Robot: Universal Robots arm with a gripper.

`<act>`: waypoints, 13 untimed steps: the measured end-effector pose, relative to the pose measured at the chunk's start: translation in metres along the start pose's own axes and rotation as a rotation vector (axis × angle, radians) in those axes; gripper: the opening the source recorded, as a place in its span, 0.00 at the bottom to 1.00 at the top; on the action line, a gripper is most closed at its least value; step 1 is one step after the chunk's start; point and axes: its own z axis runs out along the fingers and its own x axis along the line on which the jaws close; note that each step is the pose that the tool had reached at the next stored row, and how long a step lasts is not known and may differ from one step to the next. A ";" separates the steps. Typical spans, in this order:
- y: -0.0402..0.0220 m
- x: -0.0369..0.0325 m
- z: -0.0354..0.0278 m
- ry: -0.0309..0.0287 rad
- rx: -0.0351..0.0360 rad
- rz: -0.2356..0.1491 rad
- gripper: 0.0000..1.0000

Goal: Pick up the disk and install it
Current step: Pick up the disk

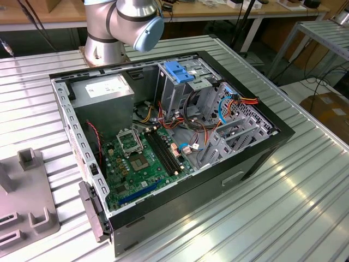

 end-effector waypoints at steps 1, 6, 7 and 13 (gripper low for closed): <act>-0.0021 0.0000 0.0001 -0.0002 0.0000 0.000 0.37; -0.0117 -0.0003 0.0001 -0.0007 -0.0005 0.000 0.37; -0.0140 -0.0003 0.0001 -0.0008 -0.0007 0.000 0.37; -0.0265 -0.0007 0.0001 -0.0010 -0.0017 0.000 0.37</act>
